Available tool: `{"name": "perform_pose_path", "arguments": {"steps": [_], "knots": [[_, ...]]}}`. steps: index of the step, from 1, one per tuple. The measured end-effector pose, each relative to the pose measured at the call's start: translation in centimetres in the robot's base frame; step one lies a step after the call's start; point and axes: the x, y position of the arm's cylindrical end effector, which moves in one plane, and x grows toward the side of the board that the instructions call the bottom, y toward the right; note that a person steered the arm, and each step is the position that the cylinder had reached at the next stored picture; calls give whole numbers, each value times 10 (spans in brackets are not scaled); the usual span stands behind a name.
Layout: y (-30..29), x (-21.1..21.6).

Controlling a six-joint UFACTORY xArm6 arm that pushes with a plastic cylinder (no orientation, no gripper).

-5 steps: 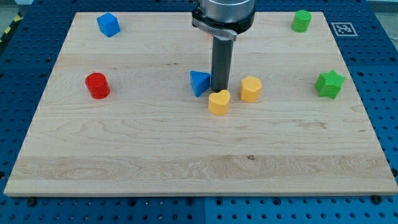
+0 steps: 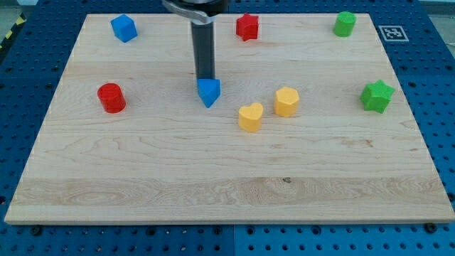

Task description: Move the triangle towards the bottom left side

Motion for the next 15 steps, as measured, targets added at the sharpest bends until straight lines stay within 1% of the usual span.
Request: {"name": "perform_pose_path", "arguments": {"steps": [1,3,4,5,7,8,9,10,11,15], "knots": [[0,0],[33,1],[37,30],[36,39],[34,42],[20,42],[6,24],[-6,32],[-7,51],[-7,68]]}}
